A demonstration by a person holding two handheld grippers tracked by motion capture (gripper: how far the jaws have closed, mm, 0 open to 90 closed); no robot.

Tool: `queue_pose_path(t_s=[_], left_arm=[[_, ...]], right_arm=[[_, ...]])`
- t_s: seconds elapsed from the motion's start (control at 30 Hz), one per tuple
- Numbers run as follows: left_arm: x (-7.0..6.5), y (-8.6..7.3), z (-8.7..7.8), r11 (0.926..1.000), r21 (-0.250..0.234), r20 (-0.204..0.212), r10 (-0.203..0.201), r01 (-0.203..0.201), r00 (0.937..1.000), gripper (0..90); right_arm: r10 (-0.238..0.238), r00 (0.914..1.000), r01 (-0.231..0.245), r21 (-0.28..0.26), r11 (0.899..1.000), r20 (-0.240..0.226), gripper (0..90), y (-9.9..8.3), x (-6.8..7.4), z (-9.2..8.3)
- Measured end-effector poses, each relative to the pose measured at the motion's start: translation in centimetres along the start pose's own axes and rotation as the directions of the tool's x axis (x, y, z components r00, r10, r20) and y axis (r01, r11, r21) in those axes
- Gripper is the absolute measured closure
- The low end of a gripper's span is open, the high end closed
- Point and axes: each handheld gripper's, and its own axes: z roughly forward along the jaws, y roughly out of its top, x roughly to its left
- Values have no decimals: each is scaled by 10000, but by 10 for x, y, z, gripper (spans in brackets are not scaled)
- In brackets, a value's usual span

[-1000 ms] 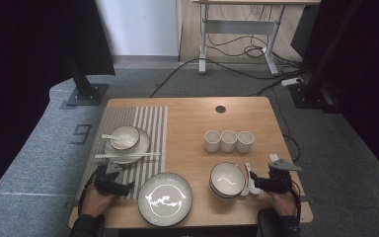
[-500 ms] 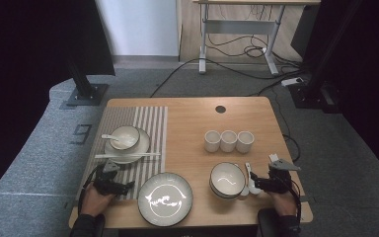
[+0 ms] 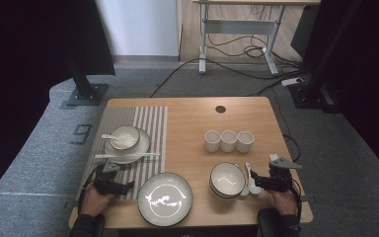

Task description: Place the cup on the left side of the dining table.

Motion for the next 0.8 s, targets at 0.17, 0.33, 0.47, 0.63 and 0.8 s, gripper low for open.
queue_pose_path(t_s=[0.17,0.33,0.47,0.63,0.8], left_arm=[[0,0,0,10000,-2,-1,-4,4,10000,0],[0,0,0,10000,-1,0,-4,4,10000,0],[0,0,0,10000,-2,0,-4,4,10000,0],[0,0,0,10000,-1,-1,-5,5,10000,0],[0,0,0,10000,-2,-2,-5,5,10000,0]], right_arm=[[-19,10000,20,138,9999,-74,141,8,2,0],[240,9997,-236,453,9987,-79,126,17,3,3],[173,9997,-164,635,9978,-142,117,25,2,5],[98,9995,-69,958,9954,-297,110,38,-2,11],[17,9996,16,1181,9930,-279,104,47,-4,15]])
